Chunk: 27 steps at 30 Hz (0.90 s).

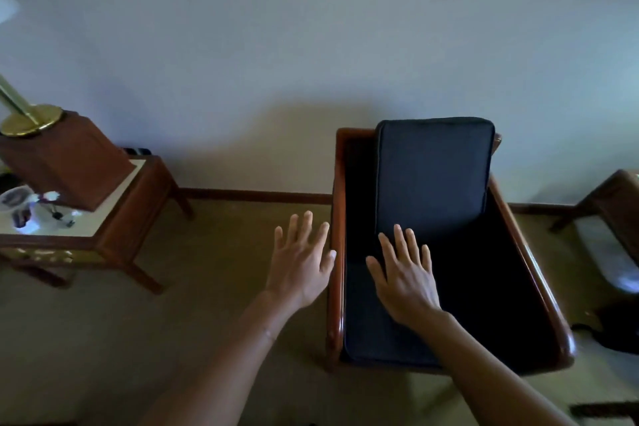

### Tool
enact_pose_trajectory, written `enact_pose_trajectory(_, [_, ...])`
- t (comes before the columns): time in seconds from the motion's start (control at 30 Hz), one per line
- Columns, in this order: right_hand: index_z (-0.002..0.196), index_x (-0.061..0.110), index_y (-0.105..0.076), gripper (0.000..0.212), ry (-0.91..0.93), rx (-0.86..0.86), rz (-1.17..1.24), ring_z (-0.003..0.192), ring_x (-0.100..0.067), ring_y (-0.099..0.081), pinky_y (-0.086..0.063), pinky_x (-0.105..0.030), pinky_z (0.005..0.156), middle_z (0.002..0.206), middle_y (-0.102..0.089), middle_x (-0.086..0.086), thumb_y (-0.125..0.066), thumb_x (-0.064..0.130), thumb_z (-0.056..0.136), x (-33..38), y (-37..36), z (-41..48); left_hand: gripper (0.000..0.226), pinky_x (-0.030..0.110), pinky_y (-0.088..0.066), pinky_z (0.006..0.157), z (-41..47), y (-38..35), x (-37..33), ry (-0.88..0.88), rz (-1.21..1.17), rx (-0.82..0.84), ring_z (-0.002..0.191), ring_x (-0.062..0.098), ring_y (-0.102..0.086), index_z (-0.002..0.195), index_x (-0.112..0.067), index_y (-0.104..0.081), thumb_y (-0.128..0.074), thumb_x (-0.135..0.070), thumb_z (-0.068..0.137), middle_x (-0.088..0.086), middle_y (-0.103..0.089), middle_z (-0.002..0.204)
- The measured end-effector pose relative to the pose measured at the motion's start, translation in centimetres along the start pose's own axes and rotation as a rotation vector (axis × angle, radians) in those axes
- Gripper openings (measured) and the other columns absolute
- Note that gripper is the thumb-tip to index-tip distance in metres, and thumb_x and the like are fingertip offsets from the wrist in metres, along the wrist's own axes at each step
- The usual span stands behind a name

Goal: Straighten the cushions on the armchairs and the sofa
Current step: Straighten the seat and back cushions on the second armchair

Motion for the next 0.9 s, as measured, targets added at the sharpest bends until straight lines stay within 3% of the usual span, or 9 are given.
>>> enact_pose_trajectory(0.2, [0.162,0.025,-0.017,0.067,-0.051,-0.029,-0.044,0.157,-0.024,0.014,0.003,-0.051,0.126,0.172,0.004,-0.006,-0.018,0.059,0.105,-7.1,2.6,8.6,0.065,0.060,-0.011,0.133,11.5,-2.5,-4.2,-0.057,0.002,0.019,0.166,0.037,-0.005,0.170,-0.026,-0.024,-0.037,-0.052,0.112,0.014,-0.007,0.180])
enact_pose_trajectory(0.47, [0.163,0.023,-0.017,0.068,-0.108,0.006,-0.106,0.158,-0.026,0.011,0.002,-0.051,0.126,0.172,0.002,-0.006,-0.022,0.058,0.105,-15.2,5.4,21.7,0.067,0.056,-0.011,0.134,25.7,-4.7,-6.8,-0.026,-0.104,0.077,0.166,0.034,-0.005,0.171,-0.028,-0.020,-0.036,-0.055,0.112,0.009,-0.006,0.181])
enact_pose_trajectory(0.67, [0.162,0.022,-0.021,0.067,-0.112,0.010,-0.090,0.158,-0.027,0.007,-0.003,-0.051,0.127,0.172,-0.003,-0.007,-0.028,0.057,0.105,-19.3,6.9,29.8,0.070,0.049,-0.025,0.130,35.3,-6.2,-7.3,0.063,-0.392,0.104,0.164,0.025,-0.021,0.168,-0.026,-0.031,-0.053,-0.053,0.107,0.005,-0.023,0.178])
enact_pose_trajectory(0.9, [0.162,0.018,-0.019,0.069,-0.079,0.002,-0.112,0.158,-0.027,0.007,-0.004,-0.050,0.127,0.172,-0.001,-0.008,-0.031,0.055,0.105,-24.4,7.8,41.5,0.079,0.045,-0.028,0.129,45.3,-8.9,-7.8,0.253,-0.667,0.148,0.160,0.026,-0.029,0.169,-0.018,-0.026,-0.061,-0.050,0.105,0.006,-0.028,0.176])
Point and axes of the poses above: each hand's wrist, its own z-axis towards the middle knuckle, its own y-axis out of the back of the hand, x = y × z, the point moved 5 cm from there along z, towards the middle knuckle
